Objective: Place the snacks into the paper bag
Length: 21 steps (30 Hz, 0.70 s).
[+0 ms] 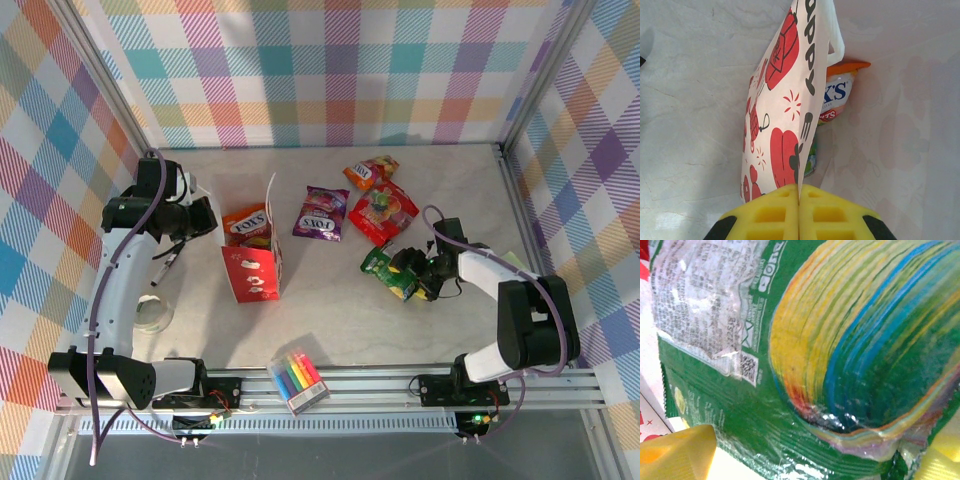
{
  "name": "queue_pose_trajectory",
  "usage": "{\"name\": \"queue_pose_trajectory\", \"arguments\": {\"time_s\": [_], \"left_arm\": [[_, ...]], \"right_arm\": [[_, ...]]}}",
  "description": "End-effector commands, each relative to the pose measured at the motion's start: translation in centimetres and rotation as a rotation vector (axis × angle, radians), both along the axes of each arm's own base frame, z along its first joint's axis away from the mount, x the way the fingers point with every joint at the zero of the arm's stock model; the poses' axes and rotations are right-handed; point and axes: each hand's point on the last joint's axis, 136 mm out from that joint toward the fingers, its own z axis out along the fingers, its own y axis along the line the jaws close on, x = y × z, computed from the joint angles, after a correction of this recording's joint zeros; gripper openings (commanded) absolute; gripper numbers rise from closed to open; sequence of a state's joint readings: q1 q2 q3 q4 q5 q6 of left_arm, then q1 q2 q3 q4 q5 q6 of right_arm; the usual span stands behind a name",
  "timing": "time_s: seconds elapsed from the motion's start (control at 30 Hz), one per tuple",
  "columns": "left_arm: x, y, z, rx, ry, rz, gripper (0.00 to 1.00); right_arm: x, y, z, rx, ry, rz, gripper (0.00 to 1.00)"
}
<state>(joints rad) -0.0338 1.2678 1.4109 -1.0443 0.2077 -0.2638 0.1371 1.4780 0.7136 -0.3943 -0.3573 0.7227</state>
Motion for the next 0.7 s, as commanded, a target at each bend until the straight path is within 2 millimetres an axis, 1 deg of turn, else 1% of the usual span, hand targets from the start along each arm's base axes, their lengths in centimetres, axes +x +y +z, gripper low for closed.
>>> {"name": "queue_pose_trajectory", "arguments": {"time_s": [0.0,0.1,0.33,0.37,0.5,0.67], "left_arm": [[-0.3,0.4,-0.7,0.011,0.033,-0.002,0.04],[-0.4,0.5,-0.7,0.016,0.033,-0.001,0.04],[-0.3,0.4,-0.6,0.012,0.033,0.0,0.04],[-0.3,0.4,-0.6,0.013,0.031,0.001,0.04],[-0.2,0.3,-0.5,0.009,0.029,-0.002,0.04],[-0.1,0.3,-0.3,0.005,0.023,-0.004,0.04]], "right_arm": [[0.8,0.5,-0.3,0.016,-0.002,0.006,0.86],[1.0,0.5,-0.8,0.006,0.003,0.004,0.81],[1.0,-0.1,-1.0,-0.047,0.003,0.016,0.55],[0.9,-0.2,-0.9,-0.06,0.003,0.018,0.52],[0.6,-1.0,-0.2,-0.119,-0.01,0.036,0.4],[0.5,-1.8,1.4,-0.181,-0.052,0.057,0.27]]}}
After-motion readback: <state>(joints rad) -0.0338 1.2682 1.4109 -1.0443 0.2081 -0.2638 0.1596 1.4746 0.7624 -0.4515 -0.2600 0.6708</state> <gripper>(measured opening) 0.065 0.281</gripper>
